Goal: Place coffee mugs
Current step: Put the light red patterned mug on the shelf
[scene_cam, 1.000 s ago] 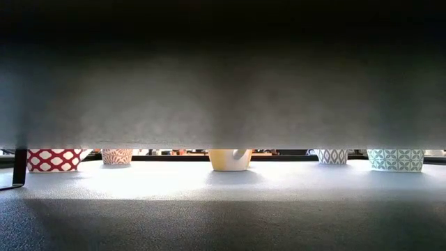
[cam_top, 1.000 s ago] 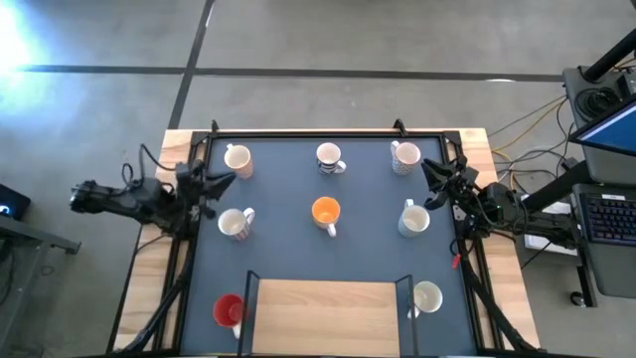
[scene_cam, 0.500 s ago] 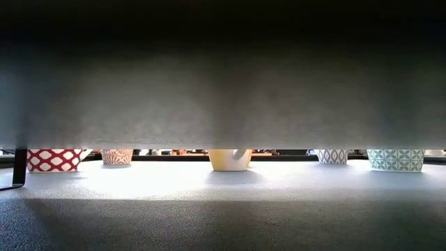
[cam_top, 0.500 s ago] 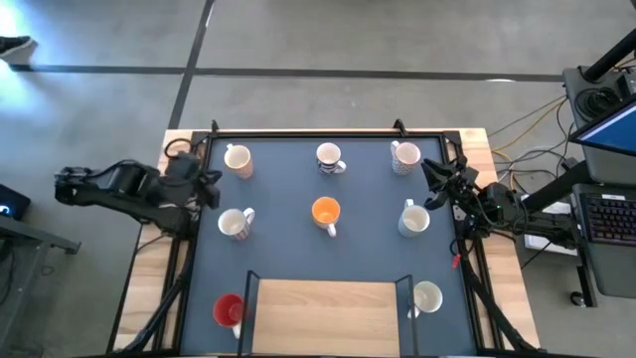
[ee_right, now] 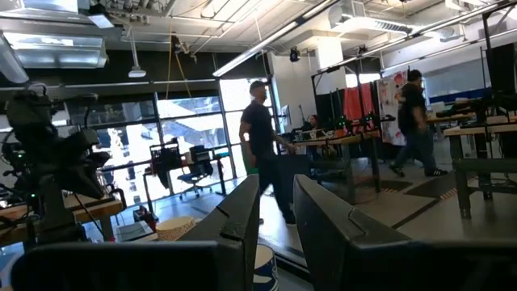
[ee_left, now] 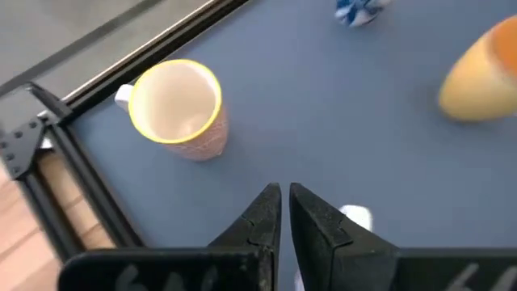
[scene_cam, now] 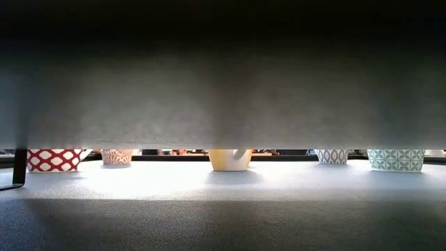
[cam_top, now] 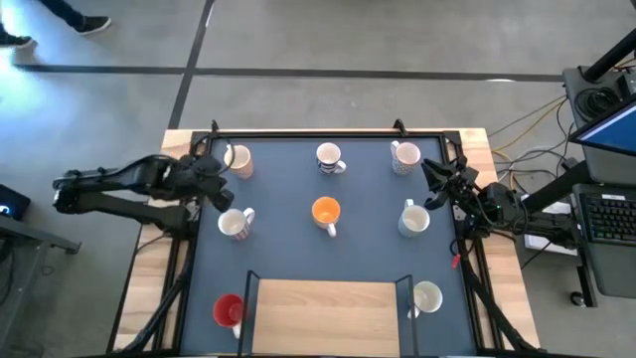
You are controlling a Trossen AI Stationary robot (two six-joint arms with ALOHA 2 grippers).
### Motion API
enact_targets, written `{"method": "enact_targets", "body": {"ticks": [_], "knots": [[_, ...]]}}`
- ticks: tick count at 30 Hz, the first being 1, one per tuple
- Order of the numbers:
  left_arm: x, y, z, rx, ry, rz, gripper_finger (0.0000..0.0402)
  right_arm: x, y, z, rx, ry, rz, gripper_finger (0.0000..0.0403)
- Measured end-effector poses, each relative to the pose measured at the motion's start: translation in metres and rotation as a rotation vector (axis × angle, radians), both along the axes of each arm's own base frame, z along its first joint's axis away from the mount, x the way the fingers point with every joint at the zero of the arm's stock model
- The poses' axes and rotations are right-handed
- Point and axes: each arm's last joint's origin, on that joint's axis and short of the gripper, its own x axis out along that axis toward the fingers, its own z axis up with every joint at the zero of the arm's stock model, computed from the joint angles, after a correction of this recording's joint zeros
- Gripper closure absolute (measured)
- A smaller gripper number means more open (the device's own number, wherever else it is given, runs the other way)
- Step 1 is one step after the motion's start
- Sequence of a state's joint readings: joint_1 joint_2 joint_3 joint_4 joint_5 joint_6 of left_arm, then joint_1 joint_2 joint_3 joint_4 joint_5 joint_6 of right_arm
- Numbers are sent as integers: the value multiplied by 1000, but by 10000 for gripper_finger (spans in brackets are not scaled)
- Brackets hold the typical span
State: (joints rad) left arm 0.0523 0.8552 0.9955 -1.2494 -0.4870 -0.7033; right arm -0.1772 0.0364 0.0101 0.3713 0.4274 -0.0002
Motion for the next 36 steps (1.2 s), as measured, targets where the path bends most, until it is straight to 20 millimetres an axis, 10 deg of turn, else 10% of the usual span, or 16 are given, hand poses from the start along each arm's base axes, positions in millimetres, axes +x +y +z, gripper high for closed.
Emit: {"method": "enact_targets", "body": {"ticks": [36], "knots": [[74,126,-75,-111,300,147,274,0,0,0,0,0,0,335]]}}
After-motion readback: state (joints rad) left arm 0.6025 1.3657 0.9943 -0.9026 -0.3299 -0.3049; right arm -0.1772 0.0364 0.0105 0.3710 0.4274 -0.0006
